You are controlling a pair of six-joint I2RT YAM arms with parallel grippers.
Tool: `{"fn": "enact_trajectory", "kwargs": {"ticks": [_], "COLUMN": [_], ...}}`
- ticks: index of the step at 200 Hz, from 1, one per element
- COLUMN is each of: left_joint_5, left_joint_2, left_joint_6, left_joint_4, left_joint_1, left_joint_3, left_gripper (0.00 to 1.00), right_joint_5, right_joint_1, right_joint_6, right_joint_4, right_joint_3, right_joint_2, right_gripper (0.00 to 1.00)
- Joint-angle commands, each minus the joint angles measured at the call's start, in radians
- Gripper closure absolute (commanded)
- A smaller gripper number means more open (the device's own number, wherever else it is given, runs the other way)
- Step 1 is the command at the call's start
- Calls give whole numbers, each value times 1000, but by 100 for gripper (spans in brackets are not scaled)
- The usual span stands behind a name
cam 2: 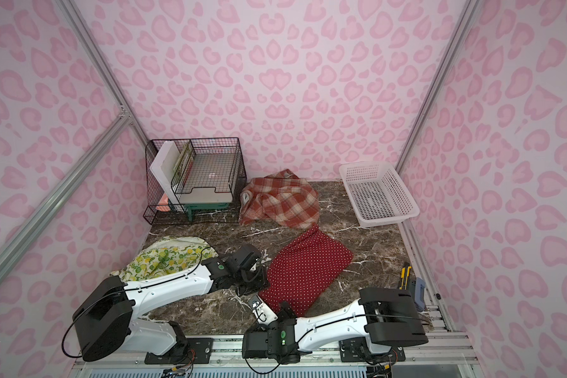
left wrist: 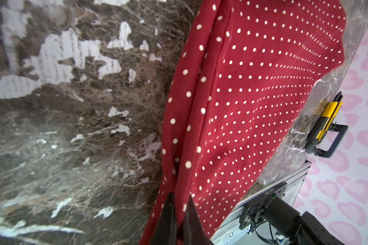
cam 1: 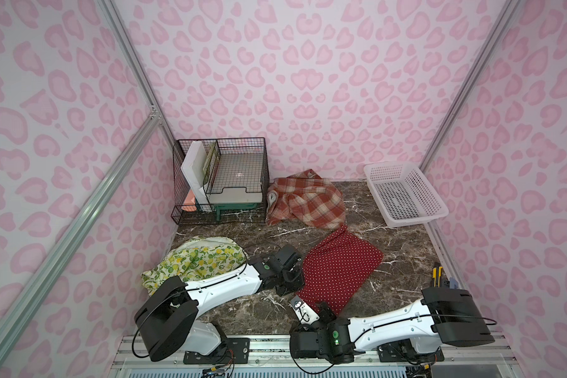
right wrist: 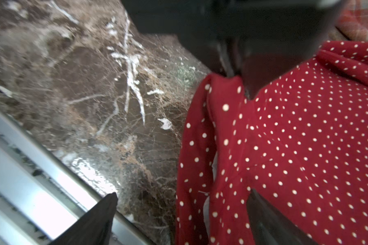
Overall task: Roll up the skirts
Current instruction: Adjust the skirt at the center of the board.
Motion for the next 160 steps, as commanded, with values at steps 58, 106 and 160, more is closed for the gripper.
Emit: {"fn": "enact_trajectory", "kwargs": {"ticks": [58,106,160], "left_joint_5": [-17,-26,-30], "left_joint_2": [-33,-36,-45], "left_joint_6": [-31,-46,-49], "left_joint_4": [1,7,-7], "left_joint_1": [0,1,9], "left_joint_3": [-27,-46,-60], "left_gripper": [100,100,100], "right_joint_5": [161,221,281], "right_joint_1": [-11,-21,-29], "right_joint_6": [191,277,295], "right_joint_4": [-226,-297,-391], "right_joint_3": [91,111,136], "right_joint_2": [145,188,206], "right_gripper": [1,4,12]}}
